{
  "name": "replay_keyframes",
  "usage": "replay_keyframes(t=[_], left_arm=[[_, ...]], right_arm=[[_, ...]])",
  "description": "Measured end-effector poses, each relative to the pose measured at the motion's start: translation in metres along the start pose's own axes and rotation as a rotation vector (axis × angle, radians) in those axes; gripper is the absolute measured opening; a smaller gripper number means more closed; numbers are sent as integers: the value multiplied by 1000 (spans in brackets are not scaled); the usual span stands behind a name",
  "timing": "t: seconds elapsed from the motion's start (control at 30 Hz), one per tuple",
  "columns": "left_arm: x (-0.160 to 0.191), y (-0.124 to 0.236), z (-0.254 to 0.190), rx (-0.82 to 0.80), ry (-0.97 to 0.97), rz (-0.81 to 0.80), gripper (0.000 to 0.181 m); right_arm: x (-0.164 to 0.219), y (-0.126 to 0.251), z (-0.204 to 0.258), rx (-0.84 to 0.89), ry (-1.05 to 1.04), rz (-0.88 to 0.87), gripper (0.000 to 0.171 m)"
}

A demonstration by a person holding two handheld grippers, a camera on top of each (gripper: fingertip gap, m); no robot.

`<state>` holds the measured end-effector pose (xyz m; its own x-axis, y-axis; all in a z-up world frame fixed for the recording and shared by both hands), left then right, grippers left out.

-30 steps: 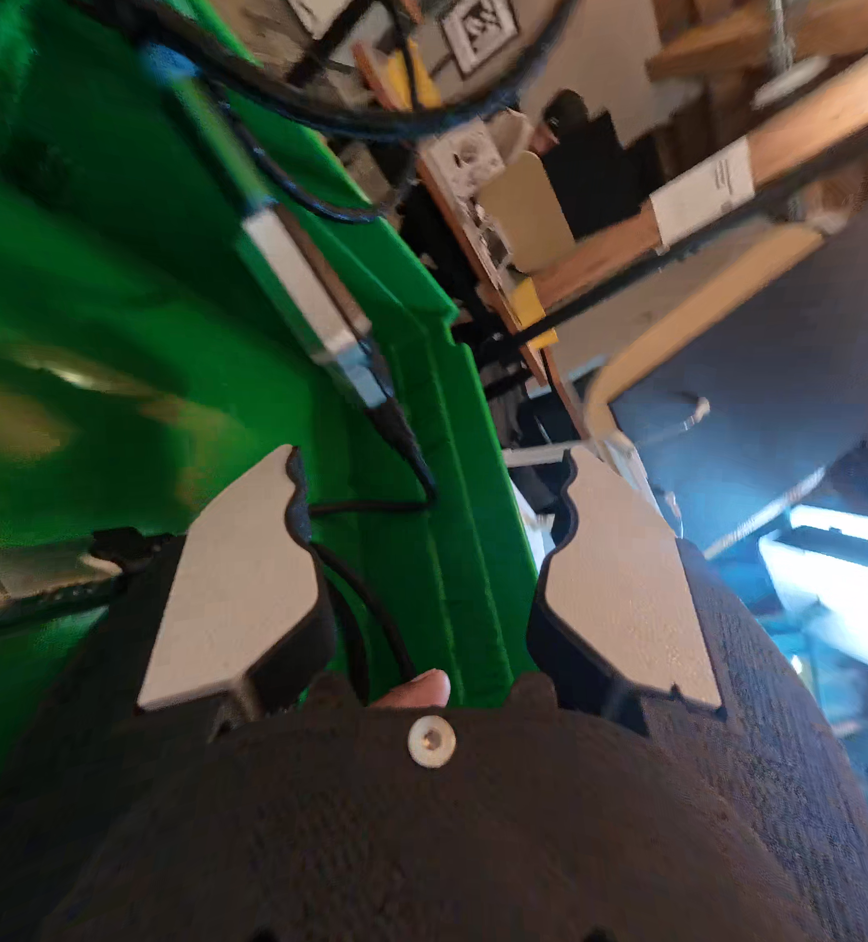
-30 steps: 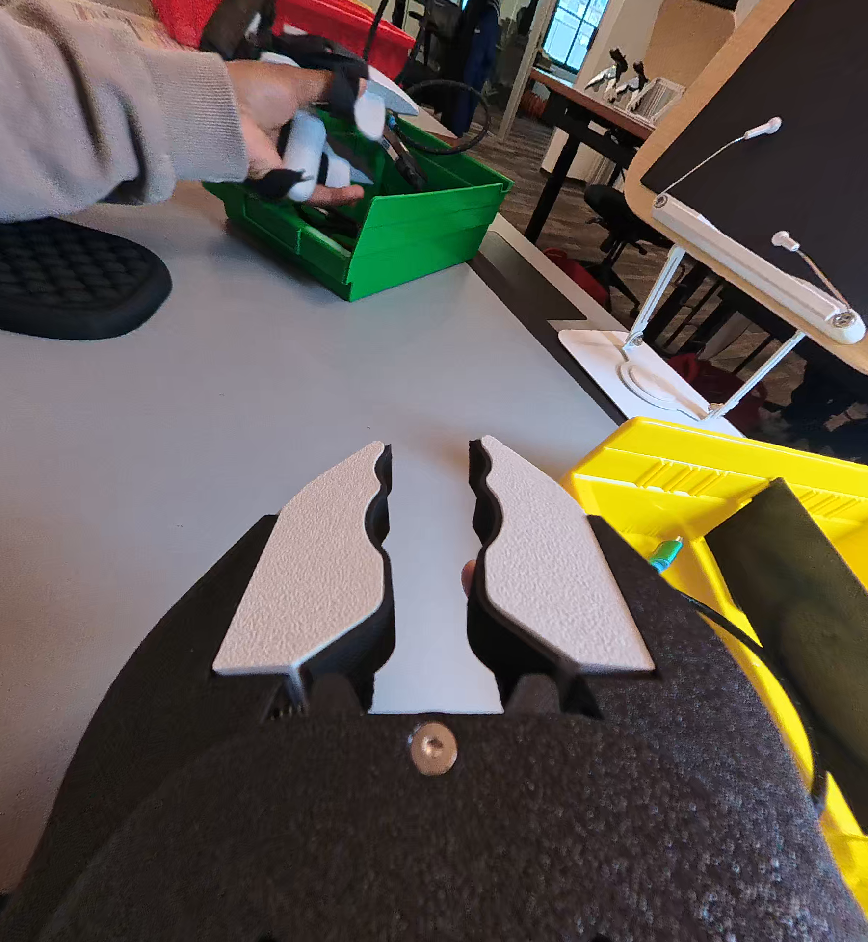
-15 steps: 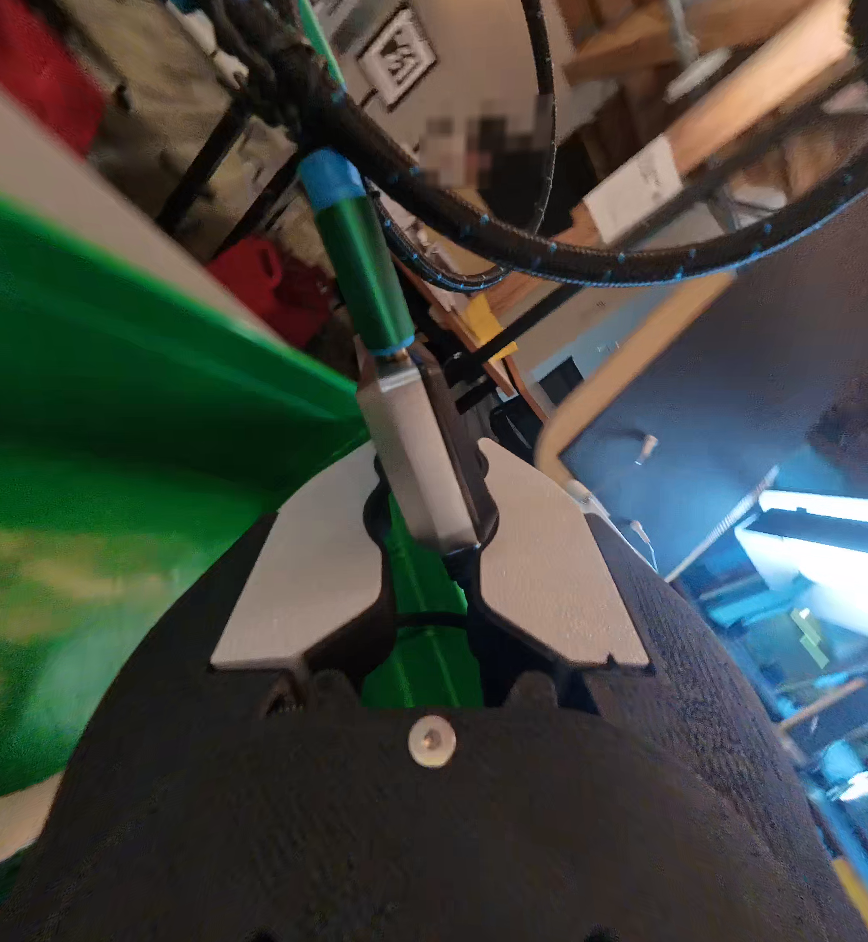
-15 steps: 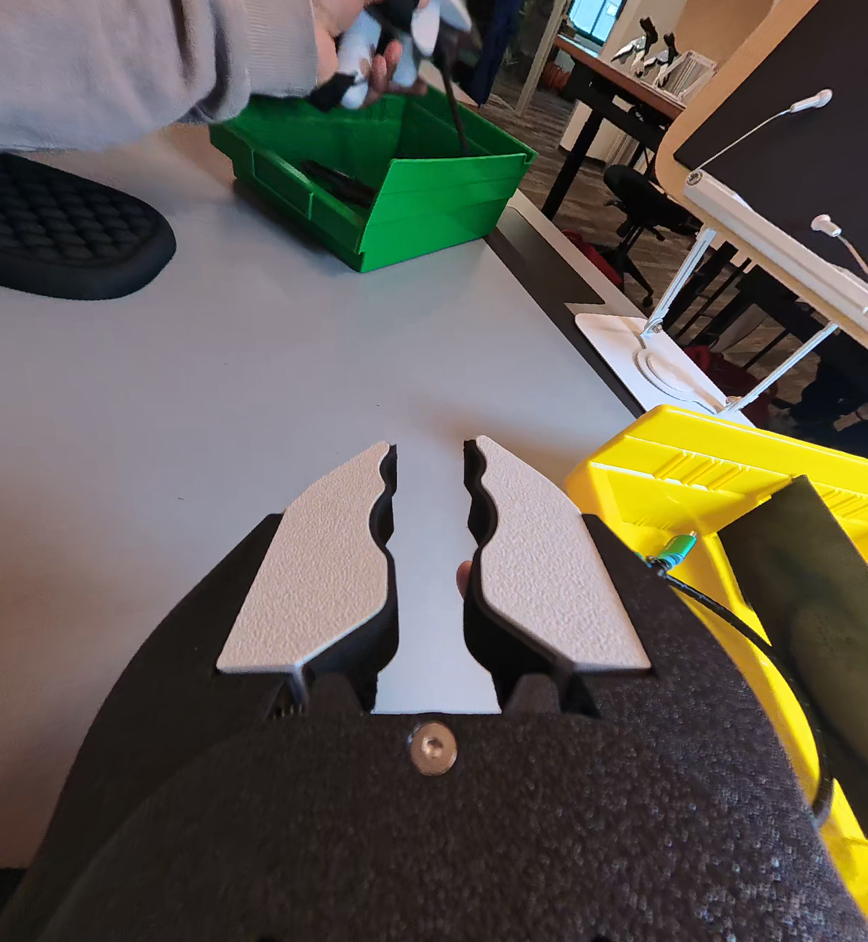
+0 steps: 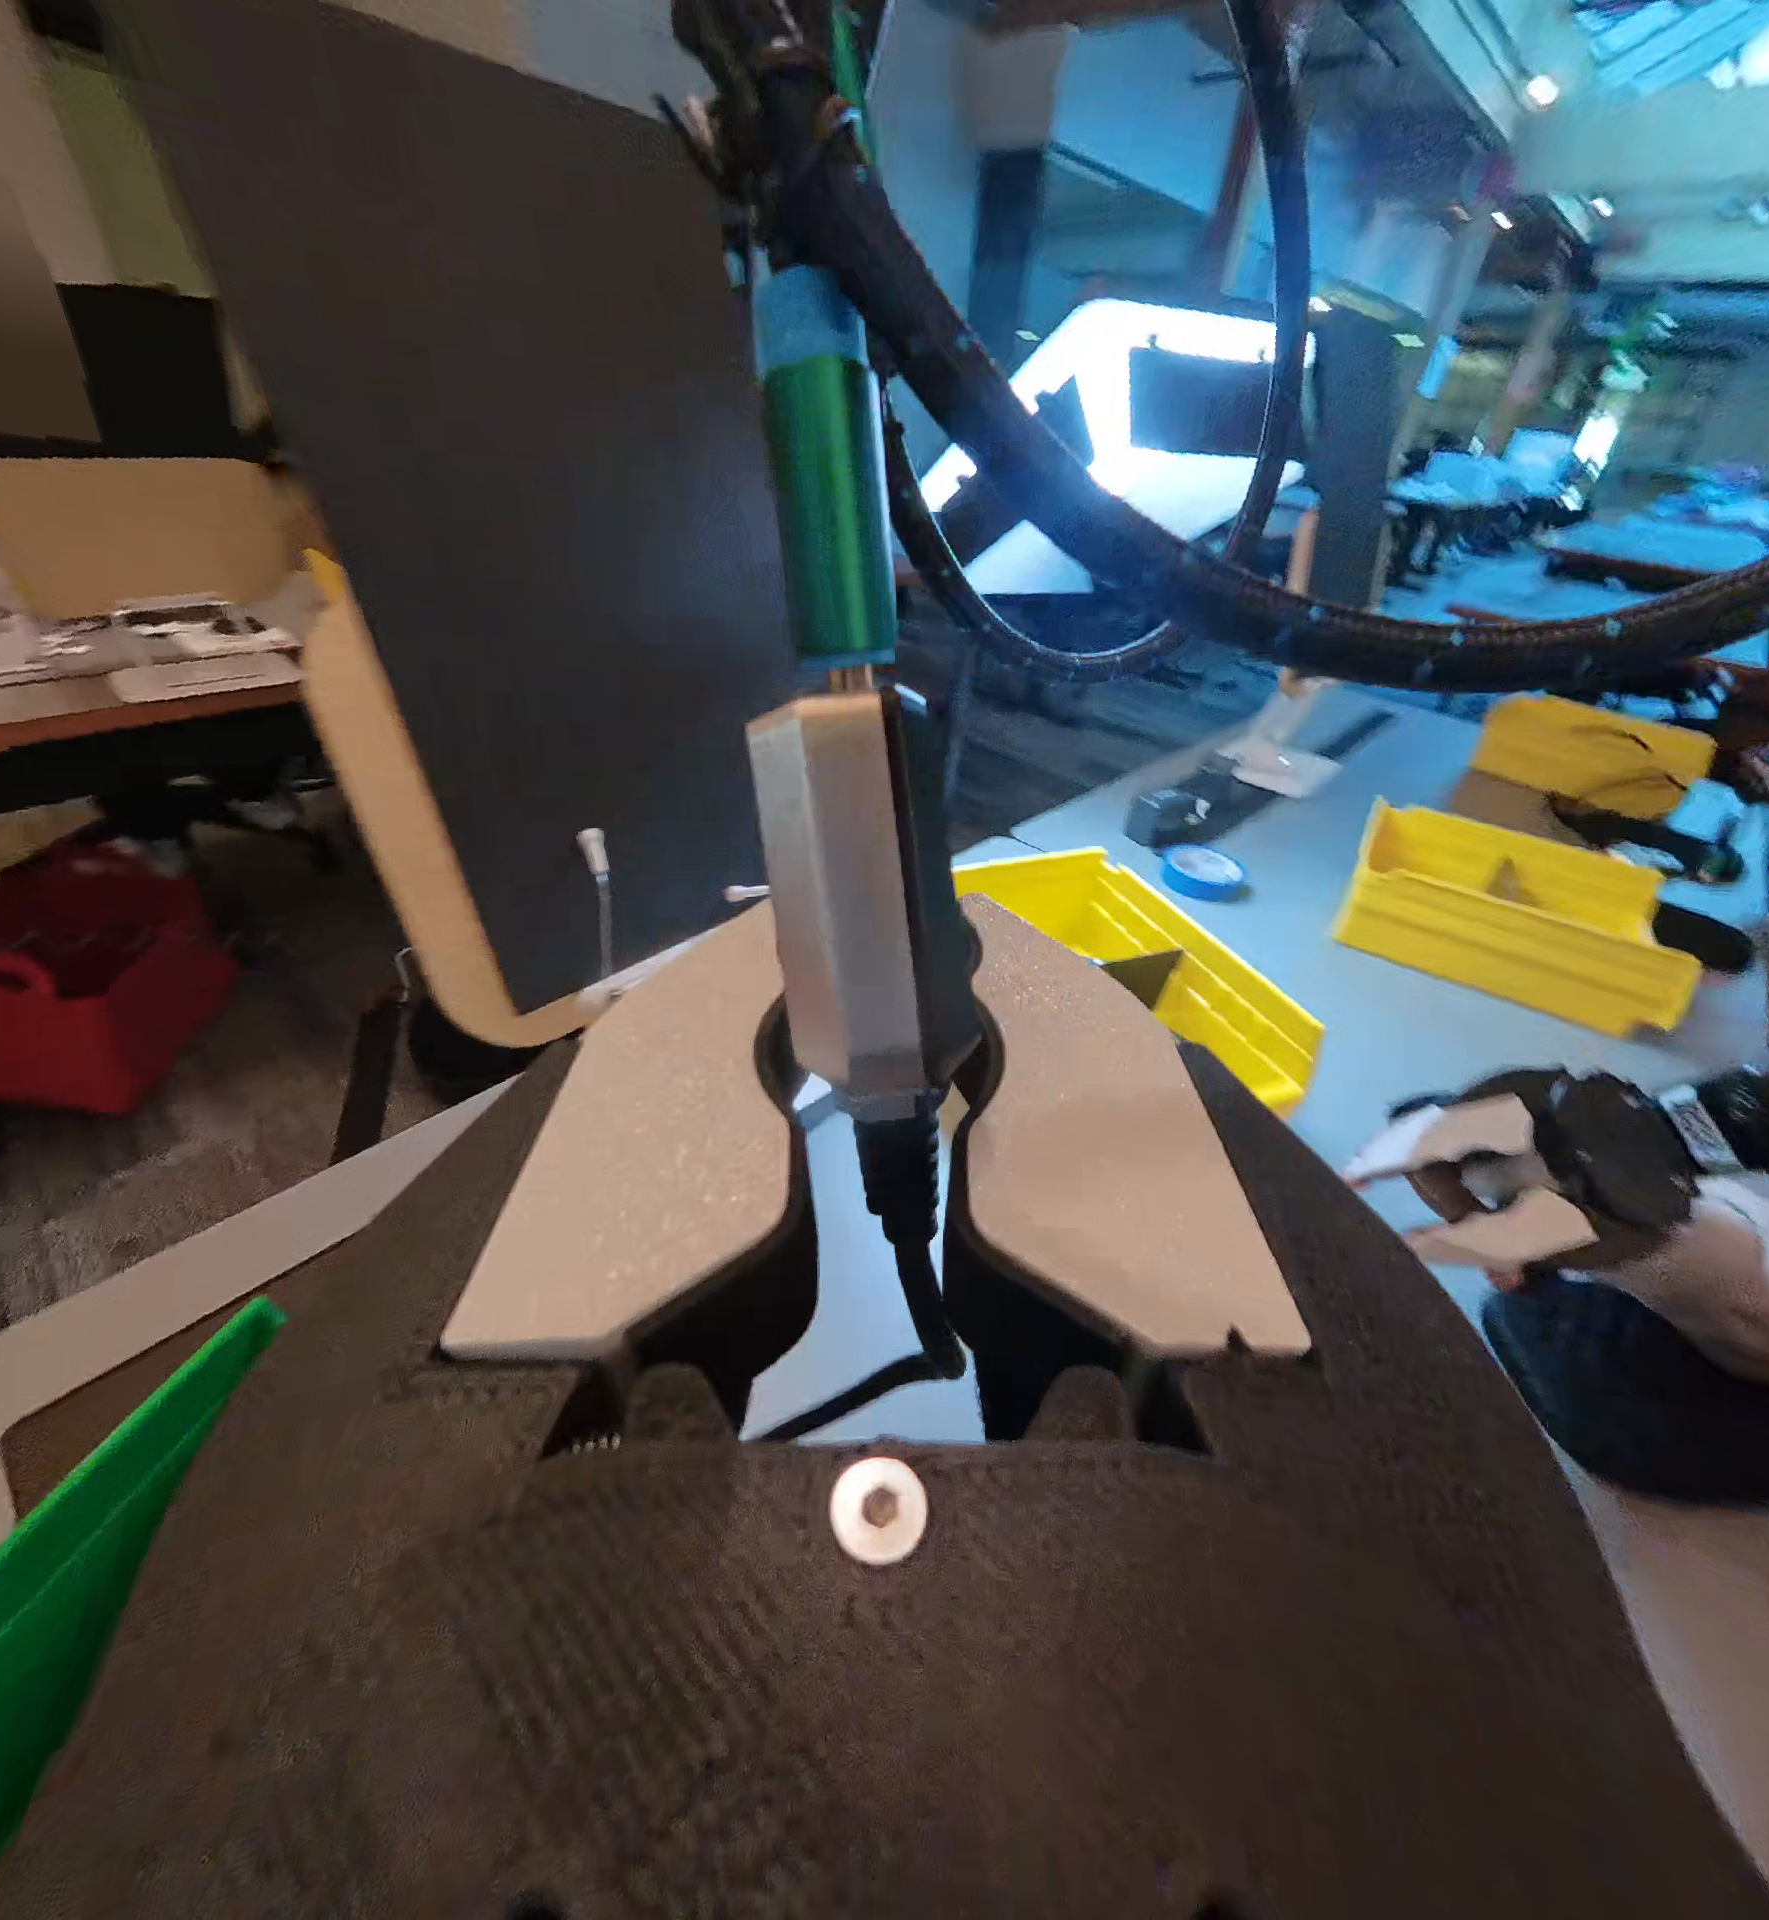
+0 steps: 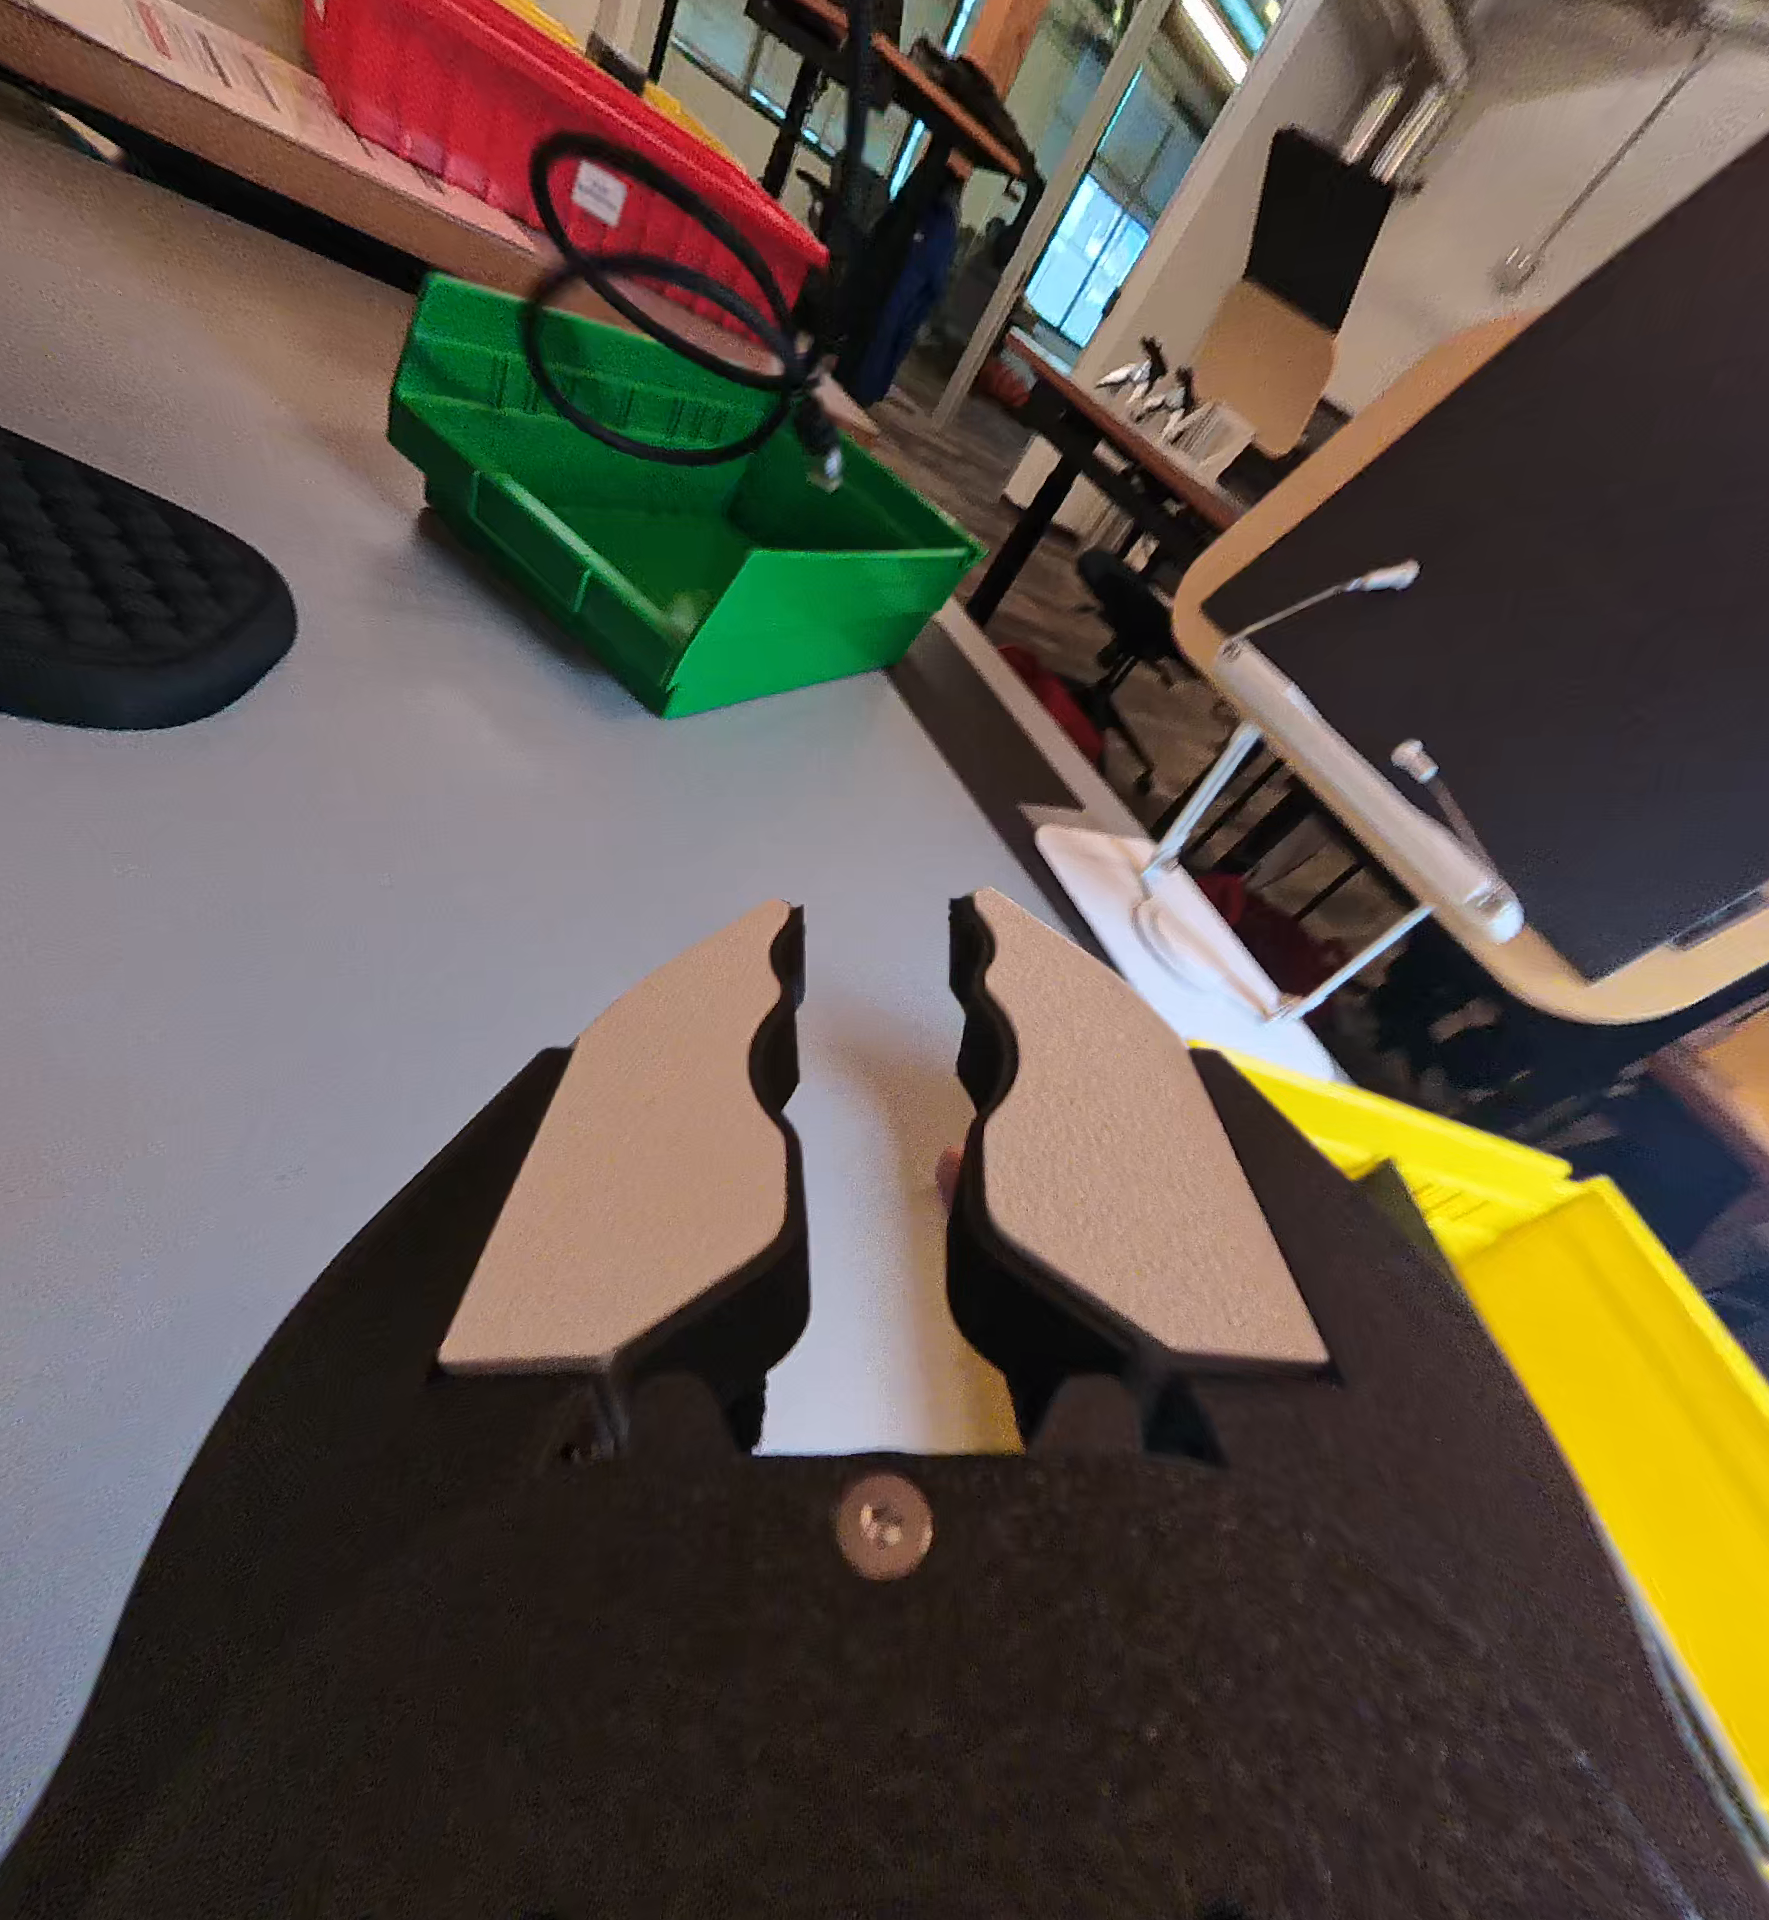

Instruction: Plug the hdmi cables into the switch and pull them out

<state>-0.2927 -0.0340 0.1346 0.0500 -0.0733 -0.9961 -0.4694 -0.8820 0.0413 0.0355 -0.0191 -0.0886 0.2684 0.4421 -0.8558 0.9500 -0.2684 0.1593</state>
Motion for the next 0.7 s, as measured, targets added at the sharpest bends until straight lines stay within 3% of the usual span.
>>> replay_keyframes(t=[0.1, 0.23, 0.37, 0.53, 0.7], left_arm=[[-14, -4, -45, 129, -25, 43, 24], [0, -18, -109, 381, 135, 139, 24], [62, -41, -159, 581, 252, 251, 23], [158, -67, -189, 750, 518, 339, 24], [217, -80, -205, 856, 632, 465, 25]], right_arm=[[-24, -3, -3, 69, 127, -47, 30], [-65, -4, 2, 180, 374, -133, 33], [-83, -6, 13, 272, 553, -173, 39], [-62, -4, 13, 416, 793, -156, 42], [-32, -17, 8, 417, 948, -79, 42]])
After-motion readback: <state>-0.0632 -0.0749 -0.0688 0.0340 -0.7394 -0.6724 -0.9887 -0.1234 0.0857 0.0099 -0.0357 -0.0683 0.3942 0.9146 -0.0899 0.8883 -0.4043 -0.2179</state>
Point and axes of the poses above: each gripper's, where its closed fingertips meet, y back along the fingers, x out of its underside, z = x × y across the jaws, the point moved 4 cm from there along y, back along the fingers
